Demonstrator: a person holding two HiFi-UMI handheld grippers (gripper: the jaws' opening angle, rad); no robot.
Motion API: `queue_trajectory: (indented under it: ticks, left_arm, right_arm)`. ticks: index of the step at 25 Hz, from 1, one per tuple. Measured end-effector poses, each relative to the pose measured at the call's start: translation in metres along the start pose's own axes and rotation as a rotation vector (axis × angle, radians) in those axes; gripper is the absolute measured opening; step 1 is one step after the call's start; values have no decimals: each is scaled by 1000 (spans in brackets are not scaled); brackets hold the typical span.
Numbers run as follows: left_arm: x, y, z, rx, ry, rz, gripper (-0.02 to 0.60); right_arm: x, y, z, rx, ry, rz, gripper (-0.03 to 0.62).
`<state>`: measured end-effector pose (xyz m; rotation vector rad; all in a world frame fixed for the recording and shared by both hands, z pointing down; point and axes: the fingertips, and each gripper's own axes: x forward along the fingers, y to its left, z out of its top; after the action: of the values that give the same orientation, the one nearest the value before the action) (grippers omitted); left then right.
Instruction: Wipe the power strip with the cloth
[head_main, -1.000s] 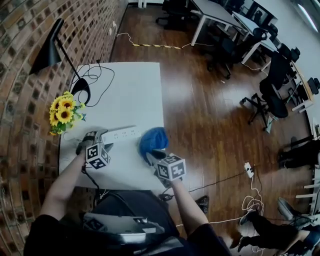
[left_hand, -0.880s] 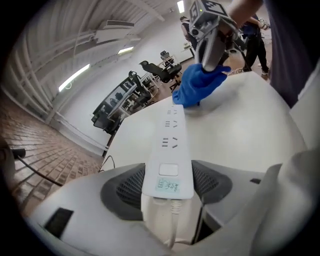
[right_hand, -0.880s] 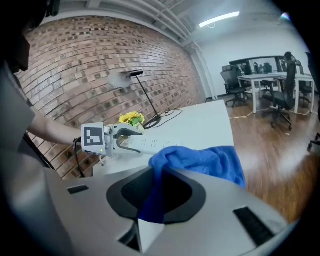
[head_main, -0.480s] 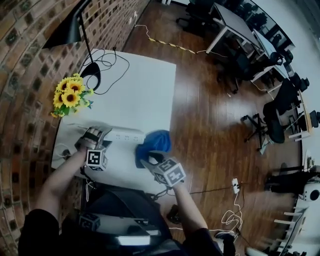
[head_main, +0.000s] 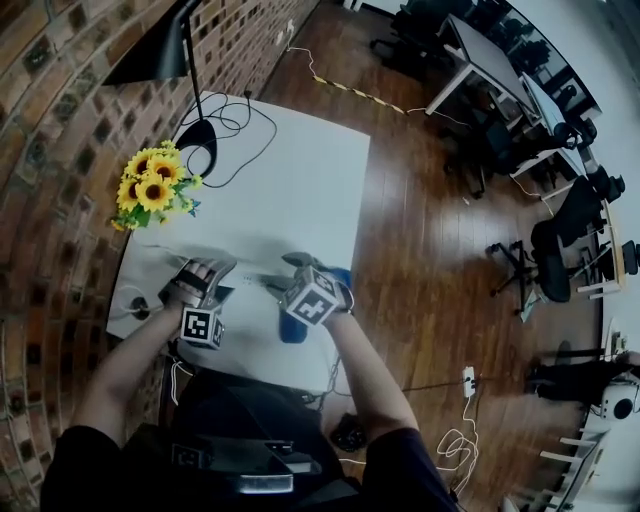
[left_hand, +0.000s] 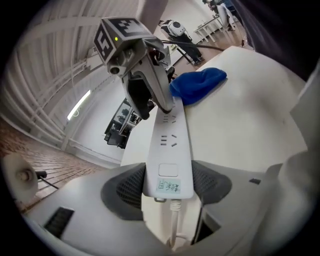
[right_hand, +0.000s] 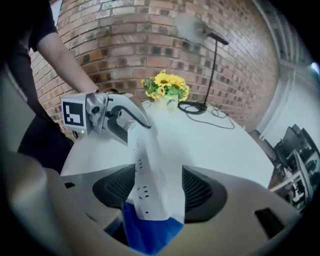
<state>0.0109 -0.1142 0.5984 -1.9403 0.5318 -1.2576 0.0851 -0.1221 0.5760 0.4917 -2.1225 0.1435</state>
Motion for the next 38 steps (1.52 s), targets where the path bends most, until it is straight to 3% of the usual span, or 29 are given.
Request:
queue_trajectory:
  ticks: [3,4,9,11,13,17,20,23,27,30,35,38]
  left_arm:
    - [-4,0,-1,-39,-1,-8,299]
    - [-4,0,-1,-59,-7,-14,300]
    - [-4,1,-1,-118,-21,-76,308]
    - [-8,-1,-5,-184,-9,-138,313]
    - [-15,-1,-10,-315,-8,-198,308]
    - [-31,14,-23,-656,-35,-250,283]
    - [-34,28,-16,-842,-74,-296,239]
    - [-30,40,-14,-1015,-114,-260,216]
    - [-25,32,-23,-1190,-67,-222,181]
    - [-26,25,-25,-1208,-54,-205,163]
    - [-34,21,-11,-1061,-65,-202,147]
    - [-45,15,-6,-1004,-83,-153,146]
  right_arm:
    - [15,15,-13,4,53,73,295]
    - [15,17,-13,18,49,78,265]
    - [16,22,-13,-37,24,22,268]
    - [18,26,-14,-84,18,-23,268]
    - [19,28,-17,-134,7,-82,270]
    - [24,34,-25,-278,17,-209,264]
    - [23,38,-30,-330,33,-267,262]
    - [21,42,-30,-377,43,-319,262]
    - [21,50,-32,-496,65,-416,259]
    - [19,53,-33,-500,57,-447,258]
    - [13,60,-29,-379,-24,-410,283]
    - [1,65,-23,-273,-94,-396,296]
